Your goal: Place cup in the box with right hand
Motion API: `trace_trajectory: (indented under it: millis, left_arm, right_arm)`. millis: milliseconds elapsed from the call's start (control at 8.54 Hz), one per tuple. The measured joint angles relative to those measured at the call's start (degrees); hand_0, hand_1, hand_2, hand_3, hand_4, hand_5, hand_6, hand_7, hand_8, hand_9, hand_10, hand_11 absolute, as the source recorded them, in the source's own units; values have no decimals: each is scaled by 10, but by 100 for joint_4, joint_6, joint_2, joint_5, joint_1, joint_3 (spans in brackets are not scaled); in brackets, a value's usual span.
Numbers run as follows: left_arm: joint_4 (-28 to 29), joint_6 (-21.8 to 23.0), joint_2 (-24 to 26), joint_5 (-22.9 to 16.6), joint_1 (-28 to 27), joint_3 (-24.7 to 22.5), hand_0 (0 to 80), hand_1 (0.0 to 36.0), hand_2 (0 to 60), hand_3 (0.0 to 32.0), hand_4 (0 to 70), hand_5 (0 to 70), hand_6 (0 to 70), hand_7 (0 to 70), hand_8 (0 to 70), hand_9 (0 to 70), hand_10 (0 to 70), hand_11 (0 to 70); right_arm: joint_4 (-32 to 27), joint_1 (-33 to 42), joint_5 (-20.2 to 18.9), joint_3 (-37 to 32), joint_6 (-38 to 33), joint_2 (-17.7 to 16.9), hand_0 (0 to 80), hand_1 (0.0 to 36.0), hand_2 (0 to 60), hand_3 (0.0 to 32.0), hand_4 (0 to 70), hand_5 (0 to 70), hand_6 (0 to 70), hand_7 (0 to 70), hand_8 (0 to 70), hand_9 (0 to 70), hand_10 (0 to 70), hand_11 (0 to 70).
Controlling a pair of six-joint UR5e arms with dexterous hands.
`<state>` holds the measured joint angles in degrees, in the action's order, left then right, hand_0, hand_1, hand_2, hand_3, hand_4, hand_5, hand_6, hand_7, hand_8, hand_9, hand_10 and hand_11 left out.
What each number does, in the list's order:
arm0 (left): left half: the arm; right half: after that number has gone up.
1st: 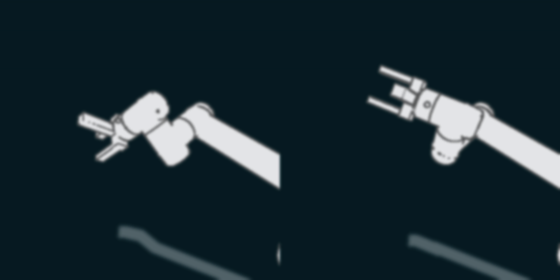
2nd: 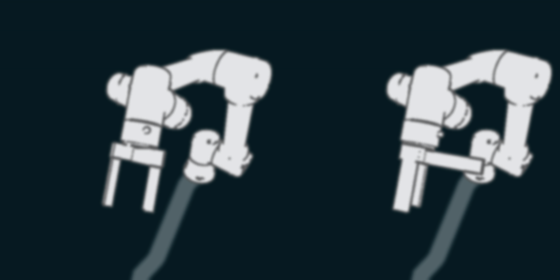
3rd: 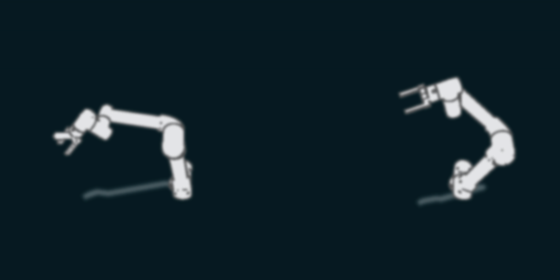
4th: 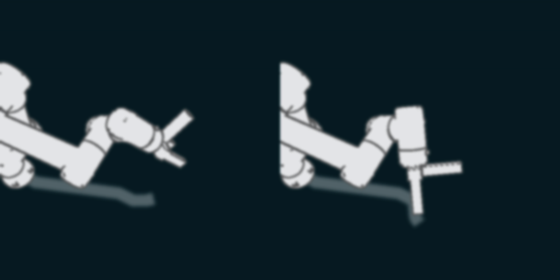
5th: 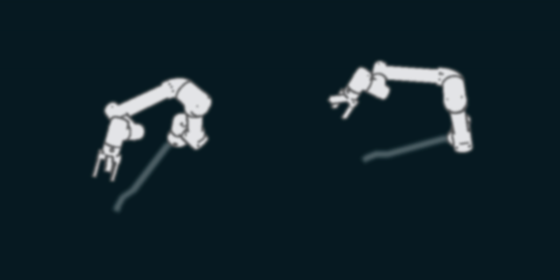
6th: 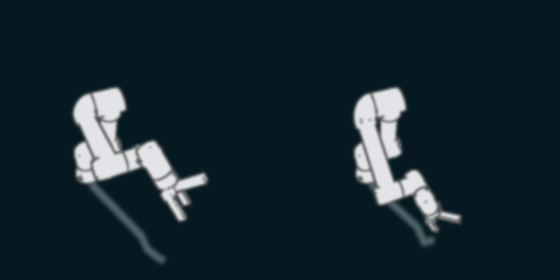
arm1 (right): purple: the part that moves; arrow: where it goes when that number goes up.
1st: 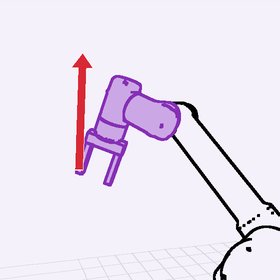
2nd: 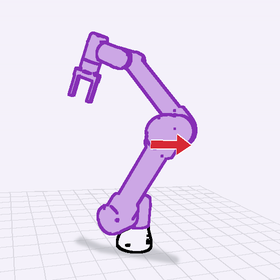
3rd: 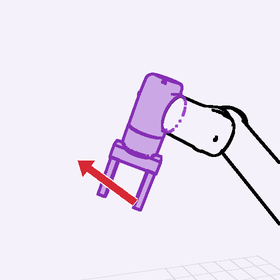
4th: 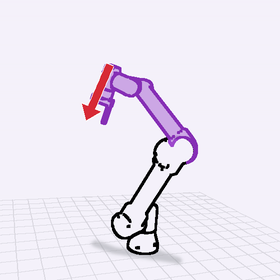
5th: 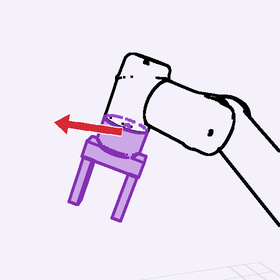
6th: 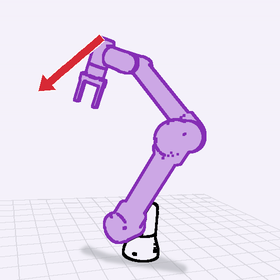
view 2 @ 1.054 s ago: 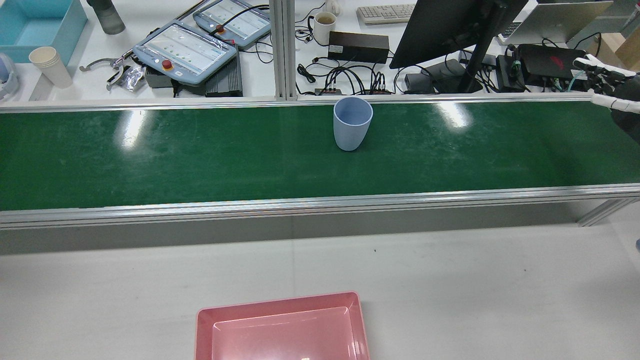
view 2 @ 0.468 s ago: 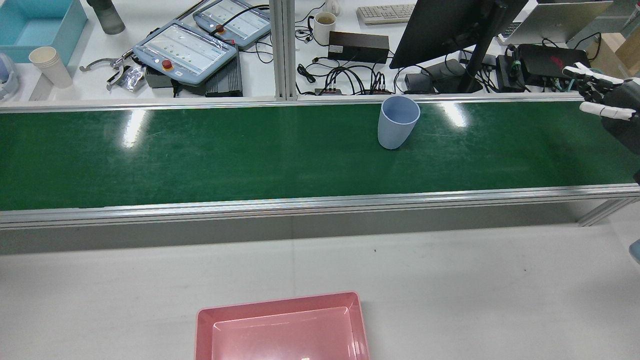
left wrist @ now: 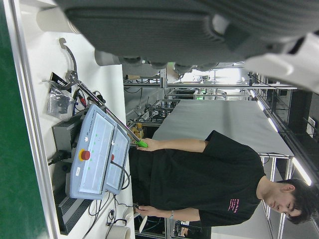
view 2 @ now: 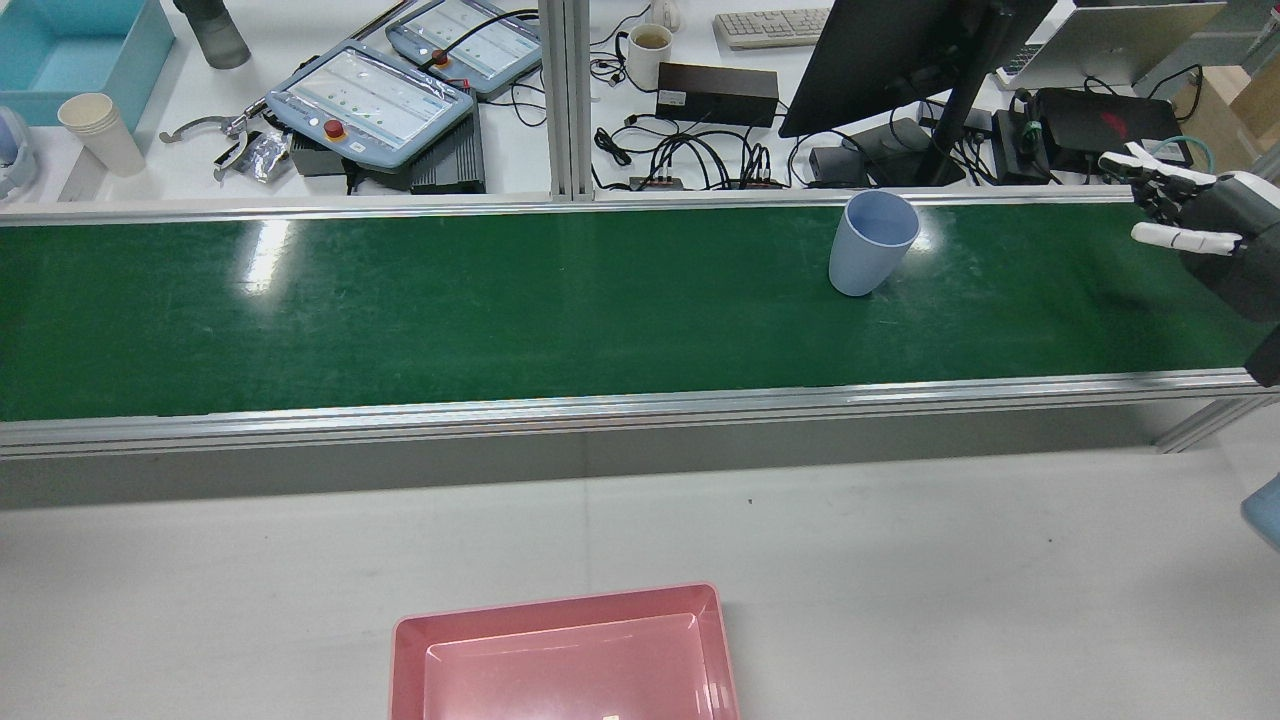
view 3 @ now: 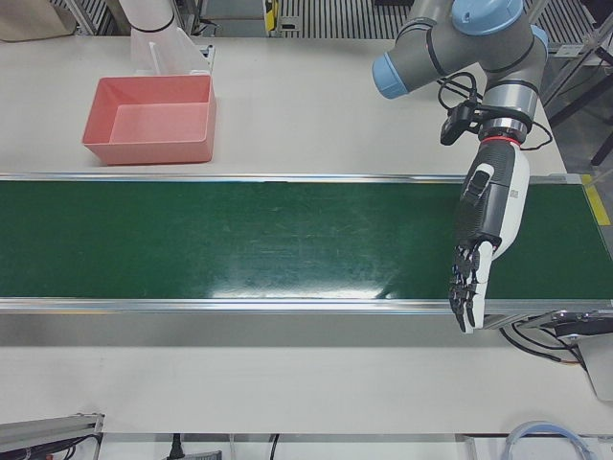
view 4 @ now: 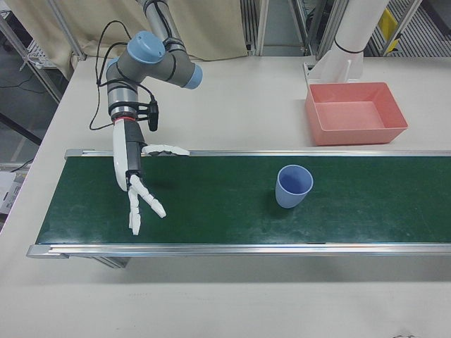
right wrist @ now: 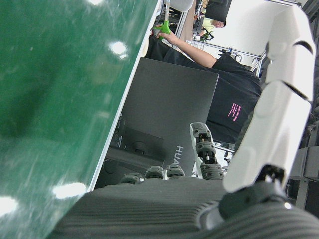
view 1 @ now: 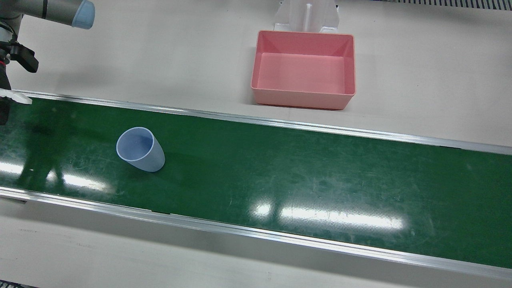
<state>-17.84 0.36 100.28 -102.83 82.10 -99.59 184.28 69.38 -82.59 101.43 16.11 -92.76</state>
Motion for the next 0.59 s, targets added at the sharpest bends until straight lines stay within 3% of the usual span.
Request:
trace_trajectory:
  millis: [586]
  left_arm:
    - [0, 0, 0, 0, 6, -16, 0, 0, 0, 0, 0, 0, 0, 0, 0, 0, 0, 0]
  right_arm:
    - [15, -15, 15, 8, 270, -13, 466, 170, 143, 0, 0, 48, 21, 32, 21, 12, 0, 0]
